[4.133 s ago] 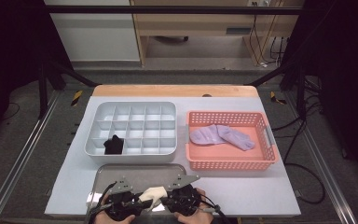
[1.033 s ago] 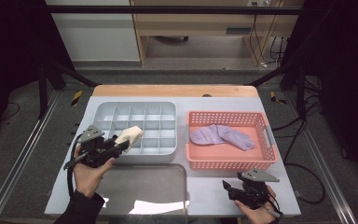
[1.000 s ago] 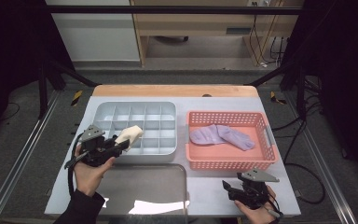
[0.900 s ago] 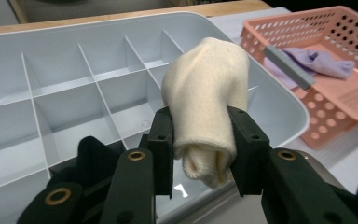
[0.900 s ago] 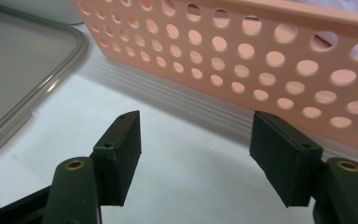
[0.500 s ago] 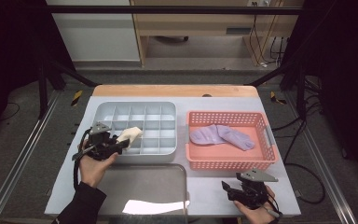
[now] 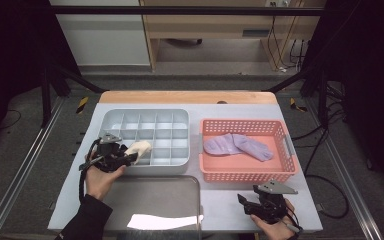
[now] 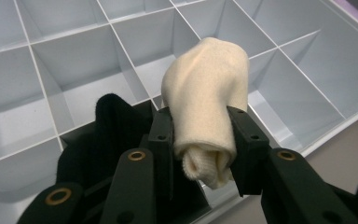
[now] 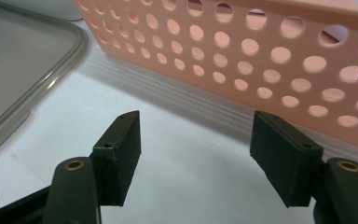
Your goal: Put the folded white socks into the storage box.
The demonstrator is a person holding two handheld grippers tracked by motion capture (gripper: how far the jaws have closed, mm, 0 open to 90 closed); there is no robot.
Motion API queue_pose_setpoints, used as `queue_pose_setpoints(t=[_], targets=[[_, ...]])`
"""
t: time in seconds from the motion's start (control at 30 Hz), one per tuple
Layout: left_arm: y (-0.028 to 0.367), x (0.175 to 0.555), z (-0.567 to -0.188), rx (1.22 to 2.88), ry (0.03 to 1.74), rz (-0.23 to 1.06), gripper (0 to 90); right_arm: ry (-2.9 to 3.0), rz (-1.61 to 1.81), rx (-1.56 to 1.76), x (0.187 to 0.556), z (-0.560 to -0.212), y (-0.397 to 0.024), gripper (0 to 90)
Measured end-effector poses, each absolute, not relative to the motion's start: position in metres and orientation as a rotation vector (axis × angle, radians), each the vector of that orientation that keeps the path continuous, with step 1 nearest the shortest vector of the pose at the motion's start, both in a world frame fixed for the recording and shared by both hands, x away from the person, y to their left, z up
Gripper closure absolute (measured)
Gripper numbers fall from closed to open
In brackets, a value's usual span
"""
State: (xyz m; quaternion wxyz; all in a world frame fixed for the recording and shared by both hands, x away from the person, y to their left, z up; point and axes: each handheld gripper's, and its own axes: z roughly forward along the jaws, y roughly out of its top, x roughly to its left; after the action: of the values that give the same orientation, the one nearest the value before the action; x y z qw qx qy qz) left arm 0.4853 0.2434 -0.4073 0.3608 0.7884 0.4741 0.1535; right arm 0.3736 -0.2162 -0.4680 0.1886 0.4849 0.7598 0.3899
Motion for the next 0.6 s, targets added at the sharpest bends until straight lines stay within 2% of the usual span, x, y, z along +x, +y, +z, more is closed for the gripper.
queue_pose_setpoints(t=[0.6], targets=[[0.231,0.493,-0.410,2.161,1.236,0.369,65.5,2.152,1.092,1.380,0.376,-0.470,-0.216,33.9]])
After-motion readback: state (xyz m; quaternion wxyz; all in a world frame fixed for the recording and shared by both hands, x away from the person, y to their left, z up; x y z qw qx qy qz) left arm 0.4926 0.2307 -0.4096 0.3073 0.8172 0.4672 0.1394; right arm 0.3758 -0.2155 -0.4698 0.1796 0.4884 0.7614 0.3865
